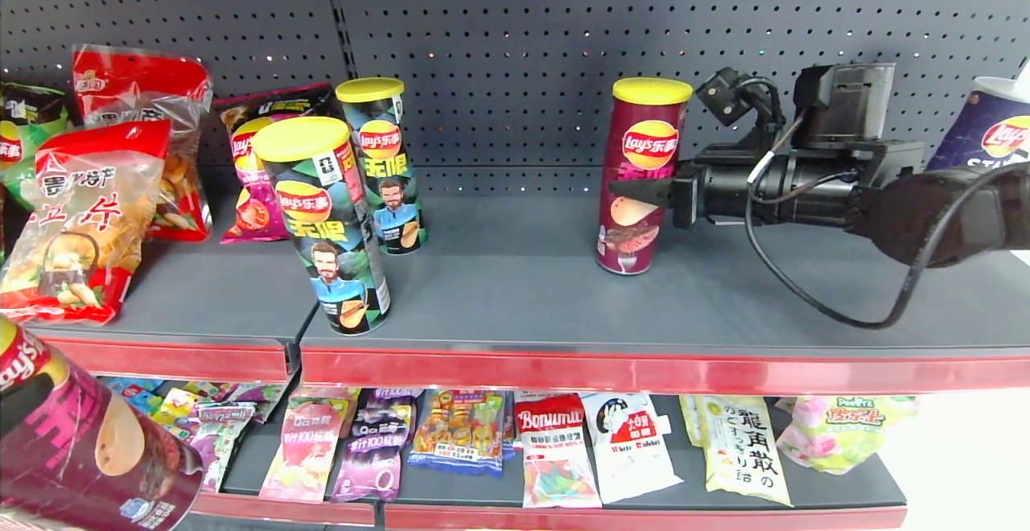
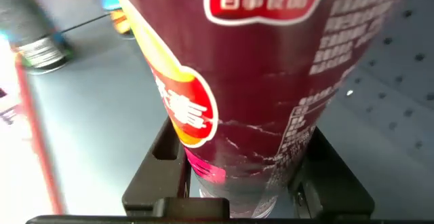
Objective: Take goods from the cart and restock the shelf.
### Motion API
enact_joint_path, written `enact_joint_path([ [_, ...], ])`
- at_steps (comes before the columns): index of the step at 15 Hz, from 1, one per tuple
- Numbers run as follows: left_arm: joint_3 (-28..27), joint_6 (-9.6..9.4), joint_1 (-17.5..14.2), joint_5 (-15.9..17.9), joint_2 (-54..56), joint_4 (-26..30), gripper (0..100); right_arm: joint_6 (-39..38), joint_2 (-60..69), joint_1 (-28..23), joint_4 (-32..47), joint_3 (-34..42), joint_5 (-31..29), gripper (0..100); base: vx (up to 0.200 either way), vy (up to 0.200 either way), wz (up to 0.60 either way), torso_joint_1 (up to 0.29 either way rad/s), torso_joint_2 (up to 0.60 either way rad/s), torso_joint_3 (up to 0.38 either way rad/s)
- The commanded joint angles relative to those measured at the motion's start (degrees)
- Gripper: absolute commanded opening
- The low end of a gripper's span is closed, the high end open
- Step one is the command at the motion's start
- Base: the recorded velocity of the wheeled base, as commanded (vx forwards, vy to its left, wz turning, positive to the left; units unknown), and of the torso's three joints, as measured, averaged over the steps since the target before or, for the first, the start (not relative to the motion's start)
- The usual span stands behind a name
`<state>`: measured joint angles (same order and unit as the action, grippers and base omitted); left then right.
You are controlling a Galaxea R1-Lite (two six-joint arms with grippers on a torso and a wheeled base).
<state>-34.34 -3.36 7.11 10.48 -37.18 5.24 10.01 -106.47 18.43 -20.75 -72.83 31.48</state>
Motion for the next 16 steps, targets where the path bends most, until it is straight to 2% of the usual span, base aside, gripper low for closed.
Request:
enact_joint_path([
  [1,-0.02,0.02,0.01,0.06,-0.08,-0.06,0,0.19,7.16,1.34,-0.17,6.29,-0.27,0,0.0,0.0,0.0,0.0,0.0,0.0],
  [10,0.15,-0.15,0.01,-0.29,0.0,0.03,0,0.1,12.34,4.95,-0.26,13.41,-2.38,0,0.0,0.0,0.0,0.0,0.0,0.0],
  [16,0.24,-0.24,0.01,-0.2,0.09,-0.06,0,0.98,11.9,5.39,-0.26,14.47,-2.38,0,0.0,0.0,0.0,0.0,0.0,0.0],
])
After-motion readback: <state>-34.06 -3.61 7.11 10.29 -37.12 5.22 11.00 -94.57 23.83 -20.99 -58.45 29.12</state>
